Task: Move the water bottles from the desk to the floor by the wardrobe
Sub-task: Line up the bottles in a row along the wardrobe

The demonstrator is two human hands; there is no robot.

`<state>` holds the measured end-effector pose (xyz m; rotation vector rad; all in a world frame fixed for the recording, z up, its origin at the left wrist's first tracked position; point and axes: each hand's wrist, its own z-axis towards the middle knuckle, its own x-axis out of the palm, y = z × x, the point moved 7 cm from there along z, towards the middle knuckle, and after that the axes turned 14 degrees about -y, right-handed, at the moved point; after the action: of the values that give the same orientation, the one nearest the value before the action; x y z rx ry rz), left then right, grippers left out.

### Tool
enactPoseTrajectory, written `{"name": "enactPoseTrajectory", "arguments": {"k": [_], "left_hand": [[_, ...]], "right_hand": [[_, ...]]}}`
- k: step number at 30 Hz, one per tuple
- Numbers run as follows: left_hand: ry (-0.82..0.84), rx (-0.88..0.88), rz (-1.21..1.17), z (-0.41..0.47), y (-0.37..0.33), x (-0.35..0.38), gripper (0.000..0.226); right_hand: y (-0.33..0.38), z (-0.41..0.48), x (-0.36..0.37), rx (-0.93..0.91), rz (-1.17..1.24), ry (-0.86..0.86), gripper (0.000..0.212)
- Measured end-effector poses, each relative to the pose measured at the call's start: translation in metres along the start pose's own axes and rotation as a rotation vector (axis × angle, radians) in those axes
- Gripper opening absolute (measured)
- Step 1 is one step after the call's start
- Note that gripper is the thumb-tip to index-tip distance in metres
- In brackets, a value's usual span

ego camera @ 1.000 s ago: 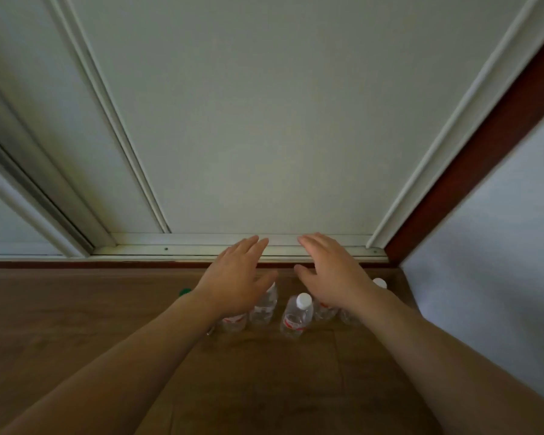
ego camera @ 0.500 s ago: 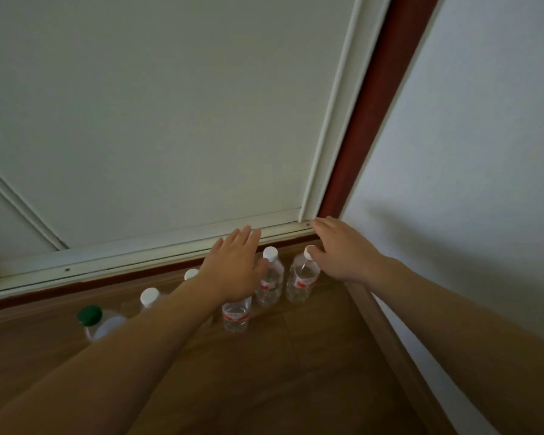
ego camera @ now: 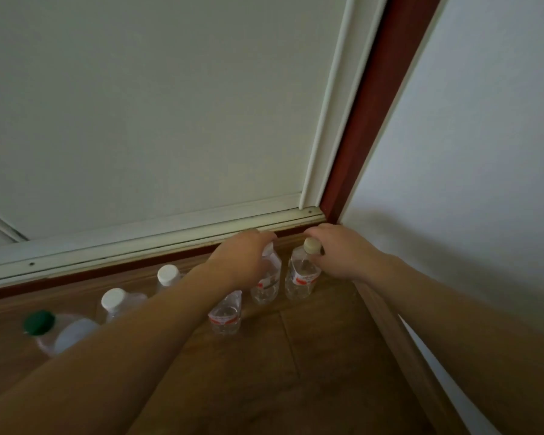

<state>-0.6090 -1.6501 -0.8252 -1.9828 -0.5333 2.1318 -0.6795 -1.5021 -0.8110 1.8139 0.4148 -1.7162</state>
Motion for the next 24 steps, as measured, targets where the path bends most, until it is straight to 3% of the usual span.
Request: {"name": "enactPoseTrajectory", "arguments": {"k": [6, 24], "left_hand": [[-0.068, -0.017, 0.022, 0.015, -0.006, 0.004, 0.036], [-0.161, -0.085, -0.056, 0.028, -0.027, 0.005, 0.032]], "right_hand": [[-0.001, 0.009, 0.011, -0.078, 0.034, -0.052, 0.030], [-0.022, 0.012, 0.006, -0.064, 0.058, -0.071, 0.022]]}}
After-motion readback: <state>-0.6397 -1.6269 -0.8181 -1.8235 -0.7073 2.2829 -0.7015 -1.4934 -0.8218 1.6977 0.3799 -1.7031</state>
